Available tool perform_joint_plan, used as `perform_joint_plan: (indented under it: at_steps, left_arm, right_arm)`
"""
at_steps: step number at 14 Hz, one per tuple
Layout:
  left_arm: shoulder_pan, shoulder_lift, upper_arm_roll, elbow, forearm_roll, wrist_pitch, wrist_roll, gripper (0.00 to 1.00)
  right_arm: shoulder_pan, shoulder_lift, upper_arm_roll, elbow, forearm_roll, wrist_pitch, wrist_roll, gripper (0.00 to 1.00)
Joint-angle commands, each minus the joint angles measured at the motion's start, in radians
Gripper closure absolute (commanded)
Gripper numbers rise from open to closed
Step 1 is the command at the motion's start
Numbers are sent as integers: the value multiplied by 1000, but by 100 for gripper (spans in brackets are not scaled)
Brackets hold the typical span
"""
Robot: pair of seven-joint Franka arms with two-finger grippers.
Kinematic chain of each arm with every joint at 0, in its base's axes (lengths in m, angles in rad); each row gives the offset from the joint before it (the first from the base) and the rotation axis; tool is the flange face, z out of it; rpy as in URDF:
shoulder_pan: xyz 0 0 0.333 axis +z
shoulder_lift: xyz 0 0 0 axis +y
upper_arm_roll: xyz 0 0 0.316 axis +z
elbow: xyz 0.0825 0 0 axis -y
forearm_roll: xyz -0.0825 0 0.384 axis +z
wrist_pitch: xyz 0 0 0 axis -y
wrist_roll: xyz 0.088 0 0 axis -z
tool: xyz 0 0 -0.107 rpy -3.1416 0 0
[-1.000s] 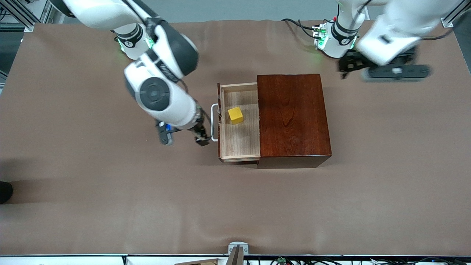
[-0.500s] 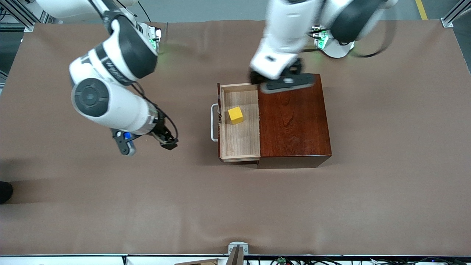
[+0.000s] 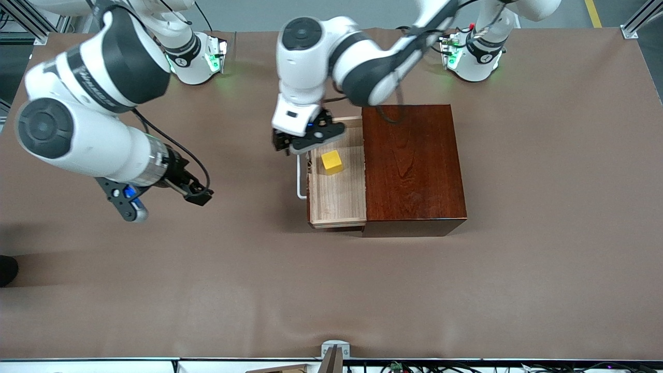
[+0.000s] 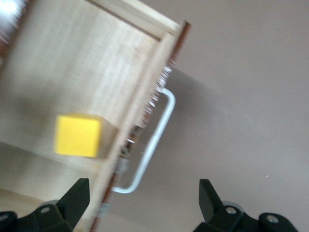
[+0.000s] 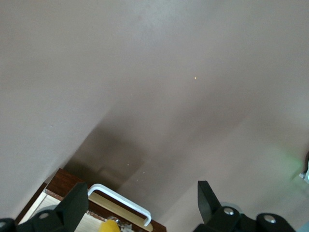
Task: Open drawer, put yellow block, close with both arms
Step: 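Withdraw the right gripper while the left gripper reaches the drawer handle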
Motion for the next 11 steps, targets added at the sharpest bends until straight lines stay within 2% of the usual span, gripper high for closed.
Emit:
perform_joint_plan:
  at_steps: [1, 4, 8, 11]
  left_arm:
    - [-92, 97, 74, 87, 9, 115, -146, 0]
    - [-121, 166, 85, 89, 9, 257, -276, 0]
    - [-164, 238, 134, 90, 9, 391, -477, 0]
    - [-171, 266, 160, 89, 9, 414, -557, 0]
  right_arm:
    - [-48, -58, 11, -15, -8, -10, -120, 0]
    - [-72, -88, -5, -14, -21, -109, -305, 0]
    - [-26, -136, -136, 8, -14, -190, -595, 0]
    - [26, -176, -243, 8, -4, -210, -775, 0]
